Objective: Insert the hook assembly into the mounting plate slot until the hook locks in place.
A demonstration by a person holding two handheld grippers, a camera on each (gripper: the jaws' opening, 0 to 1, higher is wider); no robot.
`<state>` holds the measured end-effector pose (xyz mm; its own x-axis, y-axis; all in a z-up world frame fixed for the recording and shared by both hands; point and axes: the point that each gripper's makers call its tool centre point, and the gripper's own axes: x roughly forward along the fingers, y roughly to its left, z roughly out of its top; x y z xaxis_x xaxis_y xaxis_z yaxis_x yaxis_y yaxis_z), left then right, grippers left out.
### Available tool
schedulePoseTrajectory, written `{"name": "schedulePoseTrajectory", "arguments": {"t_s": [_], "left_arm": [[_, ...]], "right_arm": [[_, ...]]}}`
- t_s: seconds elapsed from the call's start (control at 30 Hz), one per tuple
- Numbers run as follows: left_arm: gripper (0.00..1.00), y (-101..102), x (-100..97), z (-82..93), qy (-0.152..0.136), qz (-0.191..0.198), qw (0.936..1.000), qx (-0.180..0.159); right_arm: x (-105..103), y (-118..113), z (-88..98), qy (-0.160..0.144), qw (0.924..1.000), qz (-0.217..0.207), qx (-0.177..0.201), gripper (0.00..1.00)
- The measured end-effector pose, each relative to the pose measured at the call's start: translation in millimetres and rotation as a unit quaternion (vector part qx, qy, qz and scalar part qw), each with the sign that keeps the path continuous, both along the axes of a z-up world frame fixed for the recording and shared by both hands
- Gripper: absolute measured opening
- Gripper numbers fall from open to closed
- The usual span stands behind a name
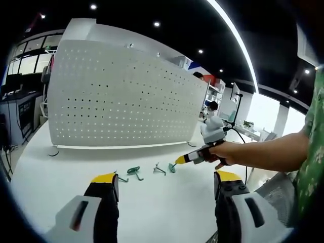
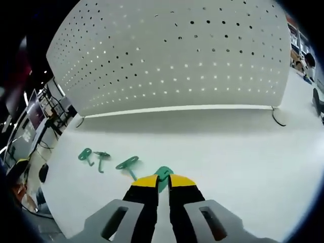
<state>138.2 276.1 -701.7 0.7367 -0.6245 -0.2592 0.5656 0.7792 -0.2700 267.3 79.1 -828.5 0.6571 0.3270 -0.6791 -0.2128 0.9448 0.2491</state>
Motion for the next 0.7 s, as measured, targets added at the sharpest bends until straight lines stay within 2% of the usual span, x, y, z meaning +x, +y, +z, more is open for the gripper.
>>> {"name": "schedulePoseTrajectory", "arguments": {"t_s": [0.23,0.3,0.4,0.57,0.7], "left_arm": [[0.79,0.0,0.2,0.6,0.000,0.001,1.0000,-0.001],[0.78,0.1,0.3,0.6,-0.001,0.001,1.0000,-0.001],[0.78,0.3,0.5,1.0,-0.002,0.001,1.0000,-0.002],[0.78,0.7,0.6,2.3,-0.004,0.001,1.0000,-0.004],[0.78,0.4,0.5,3.3,-0.005,0.000,1.0000,-0.005]], "right_arm": [[0.2,-3.0,0.0,-0.003,0.9995,0.019,-0.024,0.03],[-0.2,-3.4,0.4,-0.001,0.9995,0.021,-0.025,0.06],[-0.9,-3.0,-0.7,0.014,0.9997,0.017,-0.011,0.13],[0.5,-4.9,1.6,0.020,0.9994,0.021,-0.018,0.13],[3.7,-7.6,1.5,0.041,0.9986,0.027,-0.019,0.13]]}}
